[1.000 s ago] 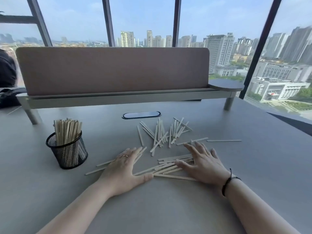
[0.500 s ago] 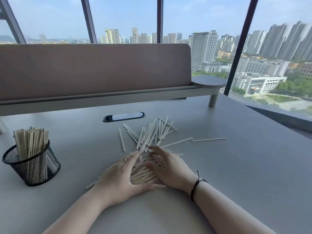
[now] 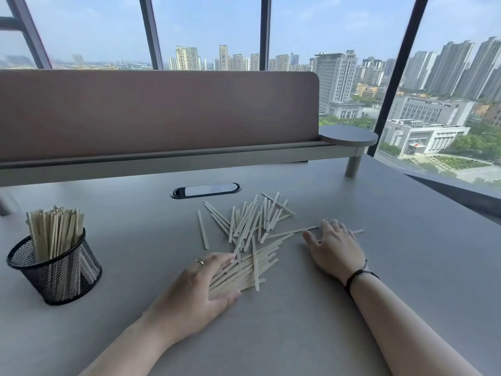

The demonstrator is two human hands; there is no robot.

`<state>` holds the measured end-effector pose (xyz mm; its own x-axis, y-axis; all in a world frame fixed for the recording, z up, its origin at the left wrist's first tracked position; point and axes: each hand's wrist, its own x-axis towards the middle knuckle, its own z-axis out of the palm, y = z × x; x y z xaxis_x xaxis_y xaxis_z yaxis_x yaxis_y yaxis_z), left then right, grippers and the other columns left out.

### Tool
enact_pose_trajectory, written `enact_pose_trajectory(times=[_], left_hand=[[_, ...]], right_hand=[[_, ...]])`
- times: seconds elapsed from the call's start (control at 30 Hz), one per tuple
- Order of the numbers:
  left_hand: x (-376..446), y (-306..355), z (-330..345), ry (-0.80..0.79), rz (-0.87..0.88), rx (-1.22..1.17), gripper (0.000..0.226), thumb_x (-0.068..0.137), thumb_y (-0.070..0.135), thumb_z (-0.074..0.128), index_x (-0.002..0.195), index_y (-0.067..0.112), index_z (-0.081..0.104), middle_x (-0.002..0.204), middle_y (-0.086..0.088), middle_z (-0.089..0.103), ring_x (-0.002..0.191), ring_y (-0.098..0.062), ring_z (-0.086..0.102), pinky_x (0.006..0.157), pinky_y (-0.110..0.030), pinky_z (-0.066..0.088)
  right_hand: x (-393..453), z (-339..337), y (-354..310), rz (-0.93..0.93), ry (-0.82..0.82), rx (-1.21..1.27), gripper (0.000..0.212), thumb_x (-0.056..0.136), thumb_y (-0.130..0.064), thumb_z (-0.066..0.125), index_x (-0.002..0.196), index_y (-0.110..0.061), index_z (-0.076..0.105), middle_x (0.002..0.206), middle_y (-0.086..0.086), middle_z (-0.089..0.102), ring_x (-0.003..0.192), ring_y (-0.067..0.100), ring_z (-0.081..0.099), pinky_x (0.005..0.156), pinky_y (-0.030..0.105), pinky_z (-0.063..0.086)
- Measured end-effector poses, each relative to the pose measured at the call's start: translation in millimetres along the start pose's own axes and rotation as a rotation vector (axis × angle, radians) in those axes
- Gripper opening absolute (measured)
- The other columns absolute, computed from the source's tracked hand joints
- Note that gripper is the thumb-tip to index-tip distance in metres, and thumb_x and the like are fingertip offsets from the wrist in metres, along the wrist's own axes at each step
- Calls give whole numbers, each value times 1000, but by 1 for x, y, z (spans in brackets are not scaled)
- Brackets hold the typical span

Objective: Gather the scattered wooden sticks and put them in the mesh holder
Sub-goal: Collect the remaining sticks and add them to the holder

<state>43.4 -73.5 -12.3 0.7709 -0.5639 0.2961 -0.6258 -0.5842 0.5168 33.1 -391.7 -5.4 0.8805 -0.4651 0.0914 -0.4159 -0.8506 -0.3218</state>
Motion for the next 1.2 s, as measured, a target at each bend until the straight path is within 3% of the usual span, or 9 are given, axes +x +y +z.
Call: enact_pose_trajectory(times=[0.17, 0.37, 0.57, 0.67, 0.8, 0.9, 1.0, 1.1, 1.2], left_hand=[[3, -3, -3, -7, 7, -41, 61, 78, 61, 65, 134, 38, 54, 128, 26, 59, 120, 15, 53, 102, -14, 43], [0, -1, -10, 65, -3, 134, 51, 82, 58, 61, 130, 43, 53, 129, 25, 62, 115, -2, 63, 93, -32, 55], [-1, 0, -15, 54, -151, 182, 56, 86, 59, 54, 137, 39, 52, 137, 20, 60, 124, -9, 59, 97, -31, 48], [-2, 2, -19, 19, -195, 53, 52, 88, 63, 49, 134, 38, 55, 135, 18, 62, 123, -10, 60, 97, -35, 49], [-12, 10, -19, 22, -188, 58, 73, 78, 80, 36, 137, 40, 51, 144, 20, 55, 136, -7, 48, 113, -38, 36], [-19, 18, -15, -109, -208, 262, 107, 62, 104, 23, 151, 46, 25, 163, 18, 26, 153, -9, 15, 126, -37, 3], [-15, 17, -12, -96, -279, 321, 110, 60, 103, 26, 153, 45, 17, 166, 12, 19, 155, -13, 7, 126, -39, -2], [-8, 13, -12, -56, -339, 349, 111, 61, 100, 28, 153, 40, 19, 166, 9, 20, 155, -15, 8, 126, -40, -1], [1, 8, -12, -68, -384, 346, 120, 56, 104, 28, 156, 39, 15, 168, 6, 15, 156, -17, 4, 125, -45, -2]], right_hand=[[-45, -3, -47, -116, -111, 83, 71, 101, -58, 31, 155, -13, 21, 165, 13, 14, 153, 24, 11, 123, 34, 7], [-98, 4, -92, -224, -209, 94, 80, 97, -67, 25, 158, -20, 4, 166, 14, -3, 154, 24, -3, 124, 35, 0], [-135, 3, -122, -255, -262, 336, 85, 95, -66, 34, 159, -20, 1, 166, 10, -9, 153, 17, -12, 122, 29, -4], [-152, -4, -138, -282, -360, 648, 85, 94, -66, 40, 159, -25, 5, 167, -4, -4, 150, 4, -13, 120, 21, -2], [-145, -6, -136, -273, -316, 987, 67, 93, -64, 45, 152, -36, 31, 158, -17, 31, 146, -5, 20, 121, 25, 18], [-103, -1, -115, -244, -90, 880, 61, 89, -66, 52, 141, -35, 46, 152, -11, 42, 142, 4, 33, 118, 35, 30], [-41, 7, -90, -149, 112, 576, 63, 88, -63, 54, 137, -24, 47, 144, 2, 47, 137, 20, 39, 112, 36, 32], [11, 13, -80, 41, 100, 298, 95, 74, -88, 28, 140, -20, 42, 148, 17, 42, 140, 33, 34, 115, 50, 26], [46, 19, -95, 96, -14, 180, 111, 69, -96, 13, 148, -21, 35, 155, 24, 33, 146, 37, 24, 118, 56, 15]])
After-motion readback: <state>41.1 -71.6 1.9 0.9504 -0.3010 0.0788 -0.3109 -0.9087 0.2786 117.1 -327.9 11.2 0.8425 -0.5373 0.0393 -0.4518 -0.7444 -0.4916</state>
